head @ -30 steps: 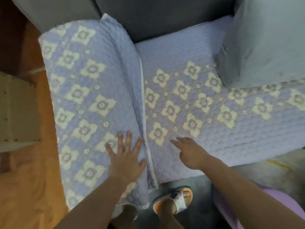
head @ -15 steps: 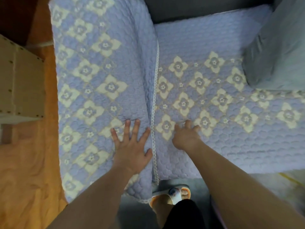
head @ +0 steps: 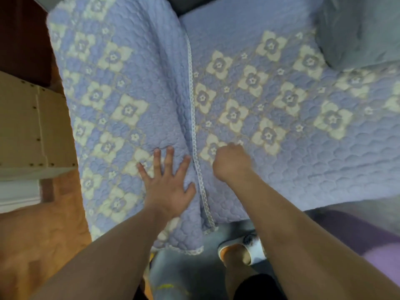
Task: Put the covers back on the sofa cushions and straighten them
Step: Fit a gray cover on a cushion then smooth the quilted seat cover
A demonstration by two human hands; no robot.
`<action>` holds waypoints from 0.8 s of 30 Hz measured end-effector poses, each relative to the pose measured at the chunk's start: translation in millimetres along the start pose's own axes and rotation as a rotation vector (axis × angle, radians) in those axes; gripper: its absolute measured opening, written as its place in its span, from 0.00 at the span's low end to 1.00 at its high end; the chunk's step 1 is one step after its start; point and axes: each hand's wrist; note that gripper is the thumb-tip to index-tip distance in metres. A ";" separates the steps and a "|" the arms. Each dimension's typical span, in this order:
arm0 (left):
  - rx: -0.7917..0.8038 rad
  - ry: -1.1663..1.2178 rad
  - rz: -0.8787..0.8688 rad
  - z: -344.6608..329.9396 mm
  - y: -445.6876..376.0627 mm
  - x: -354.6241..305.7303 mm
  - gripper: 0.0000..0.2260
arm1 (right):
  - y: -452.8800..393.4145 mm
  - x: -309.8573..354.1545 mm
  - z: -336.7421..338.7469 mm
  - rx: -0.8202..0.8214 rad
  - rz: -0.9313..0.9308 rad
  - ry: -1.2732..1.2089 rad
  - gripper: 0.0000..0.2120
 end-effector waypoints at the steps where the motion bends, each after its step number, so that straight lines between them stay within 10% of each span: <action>1: -0.001 0.000 -0.002 -0.4 1.1 -0.2 0.33 | 5.5 7.5 -15.3 0.044 0.040 -0.222 0.16; 7: -0.068 -0.102 -0.132 19.2 -6.3 3.4 0.21 | 37.9 19.3 -122.6 0.325 -0.264 -1.235 0.23; 11: 0.020 -0.409 -0.715 49.2 -46.3 -2.6 0.21 | 58.3 23.3 -156.5 0.133 -0.253 -1.362 0.29; 16: 0.582 -0.740 -0.669 69.6 -84.8 -47.8 0.23 | 69.5 36.4 -191.5 0.225 -0.307 -1.419 0.24; 24: 0.580 -0.876 -0.628 52.8 -68.7 -47.0 0.29 | 72.7 27.6 -207.7 0.021 -0.323 -1.141 0.17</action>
Point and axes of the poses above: each hand's wrist, its own y-axis away from the middle knuckle, its own z-axis out of the back of the hand, x = y × z, and after that the axes turned 3 degrees about -y, right-handed
